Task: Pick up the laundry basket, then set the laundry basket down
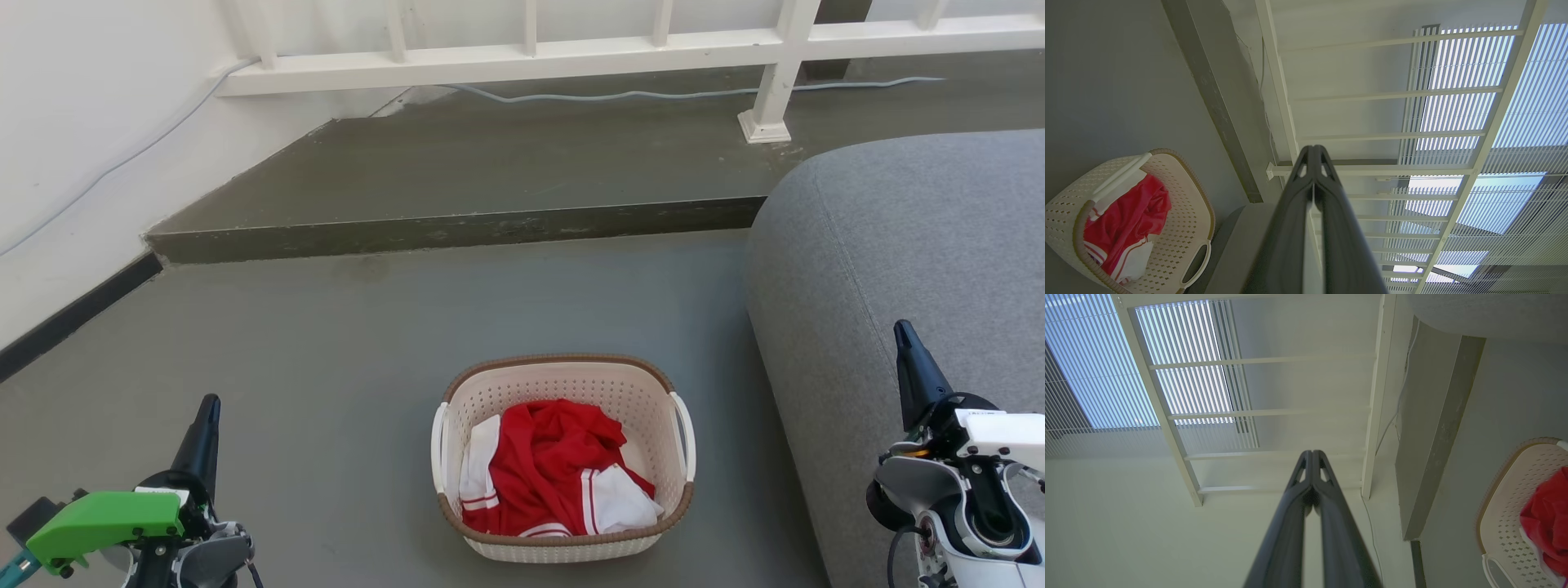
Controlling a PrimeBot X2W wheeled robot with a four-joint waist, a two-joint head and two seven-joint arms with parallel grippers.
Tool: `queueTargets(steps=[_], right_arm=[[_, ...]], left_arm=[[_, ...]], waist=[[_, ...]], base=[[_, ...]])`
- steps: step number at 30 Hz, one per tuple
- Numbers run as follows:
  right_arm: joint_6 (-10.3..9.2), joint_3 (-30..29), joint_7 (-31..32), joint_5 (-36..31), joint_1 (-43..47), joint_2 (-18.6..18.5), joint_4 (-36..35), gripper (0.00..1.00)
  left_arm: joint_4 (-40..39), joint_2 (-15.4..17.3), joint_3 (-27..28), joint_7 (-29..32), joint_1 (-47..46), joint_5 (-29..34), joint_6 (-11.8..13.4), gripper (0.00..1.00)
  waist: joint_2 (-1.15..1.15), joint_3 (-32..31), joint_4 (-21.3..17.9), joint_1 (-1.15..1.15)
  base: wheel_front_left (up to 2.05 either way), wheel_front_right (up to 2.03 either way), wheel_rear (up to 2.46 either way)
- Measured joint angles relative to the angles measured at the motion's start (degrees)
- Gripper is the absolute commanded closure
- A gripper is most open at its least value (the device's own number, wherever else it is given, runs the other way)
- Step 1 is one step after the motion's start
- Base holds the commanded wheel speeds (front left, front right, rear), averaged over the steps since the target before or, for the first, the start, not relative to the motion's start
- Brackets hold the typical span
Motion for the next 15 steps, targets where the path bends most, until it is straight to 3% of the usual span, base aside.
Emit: queueTargets(steps=[15], right_arm=[[0.0,0.0,0.0,0.0,0.0,0.0,0.0,1.0]], left_arm=[[0.0,0.0,0.0,0.0,0.0,0.0,0.0,1.0]], waist=[[0.0,0.0,0.0,0.0]], base=[[0.0,0.0,0.0]])
